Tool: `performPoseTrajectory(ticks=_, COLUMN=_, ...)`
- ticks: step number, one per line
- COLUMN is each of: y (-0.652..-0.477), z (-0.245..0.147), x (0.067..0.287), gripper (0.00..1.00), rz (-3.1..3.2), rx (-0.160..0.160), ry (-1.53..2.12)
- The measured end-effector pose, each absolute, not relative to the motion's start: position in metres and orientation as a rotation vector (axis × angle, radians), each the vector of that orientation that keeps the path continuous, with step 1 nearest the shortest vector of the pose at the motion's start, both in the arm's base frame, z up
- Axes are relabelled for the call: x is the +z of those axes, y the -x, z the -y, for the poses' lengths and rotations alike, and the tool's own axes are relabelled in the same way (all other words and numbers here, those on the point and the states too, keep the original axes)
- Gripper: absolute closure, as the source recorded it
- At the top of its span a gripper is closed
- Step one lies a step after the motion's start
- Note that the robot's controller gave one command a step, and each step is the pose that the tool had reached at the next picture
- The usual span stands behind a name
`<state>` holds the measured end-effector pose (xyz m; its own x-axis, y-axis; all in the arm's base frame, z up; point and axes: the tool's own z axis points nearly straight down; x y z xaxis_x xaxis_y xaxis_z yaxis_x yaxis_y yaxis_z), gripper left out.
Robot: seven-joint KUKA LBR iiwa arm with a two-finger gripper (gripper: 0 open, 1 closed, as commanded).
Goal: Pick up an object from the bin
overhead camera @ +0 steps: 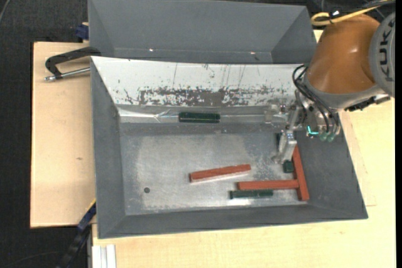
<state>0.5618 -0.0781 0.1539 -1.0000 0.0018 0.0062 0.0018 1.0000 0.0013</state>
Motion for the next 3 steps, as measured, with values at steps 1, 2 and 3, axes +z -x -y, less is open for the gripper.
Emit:
performPoseTrajectory(ticks=1, y=-0.533, z=0.026, x=0.067, gripper=0.00, rz=3.135, rx=-0.006, ry=0.017)
performPoseTrajectory(ticks=2, y=-0.535, z=0.029, x=0.071, gripper=1.00, rz=3.144, rx=-0.002, ry=0.021)
performPoseTrajectory(ticks=3, y=-0.554, z=0.017, x=0.230, gripper=1.00, rz=3.157, rx=-0.001, ry=0.009)
